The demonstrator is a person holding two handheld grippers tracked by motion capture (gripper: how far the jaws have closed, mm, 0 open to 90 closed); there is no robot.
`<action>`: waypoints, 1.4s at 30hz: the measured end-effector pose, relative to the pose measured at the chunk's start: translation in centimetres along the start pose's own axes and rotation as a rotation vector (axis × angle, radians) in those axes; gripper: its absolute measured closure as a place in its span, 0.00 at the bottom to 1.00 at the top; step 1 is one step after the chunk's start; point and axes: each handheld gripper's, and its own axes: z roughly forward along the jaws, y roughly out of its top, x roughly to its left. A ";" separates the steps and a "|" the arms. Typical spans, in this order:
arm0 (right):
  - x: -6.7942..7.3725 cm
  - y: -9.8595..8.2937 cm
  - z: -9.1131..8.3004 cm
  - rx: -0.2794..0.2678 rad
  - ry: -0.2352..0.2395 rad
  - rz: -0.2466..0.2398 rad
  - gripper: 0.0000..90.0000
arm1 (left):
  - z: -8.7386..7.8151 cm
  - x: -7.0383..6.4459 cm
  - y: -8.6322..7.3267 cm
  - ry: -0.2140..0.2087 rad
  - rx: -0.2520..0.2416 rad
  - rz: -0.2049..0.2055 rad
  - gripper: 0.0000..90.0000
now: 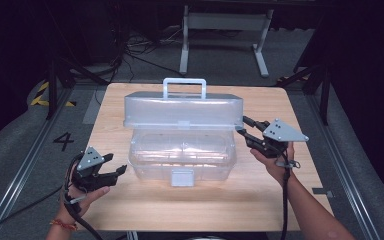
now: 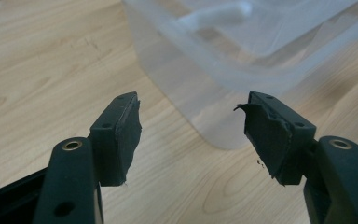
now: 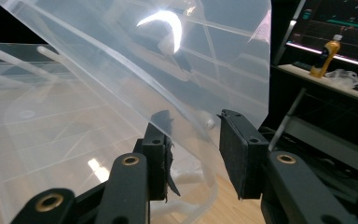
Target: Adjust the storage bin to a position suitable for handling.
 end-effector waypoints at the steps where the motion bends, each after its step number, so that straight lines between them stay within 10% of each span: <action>1: 0.1 0.0 0.1 -0.002 -0.010 0.004 0.72 | 0.1 0.0 -0.2 0.002 0.012 0.002 0.40; 25: -0.4 1.7 1.8 -0.045 -0.128 0.004 0.73 | 3.3 -0.2 -3.1 -0.028 0.180 0.023 0.36; 42: -1.7 3.9 3.6 -0.012 -0.215 -0.029 0.80 | 4.0 0.2 -4.4 -0.040 0.191 0.028 0.28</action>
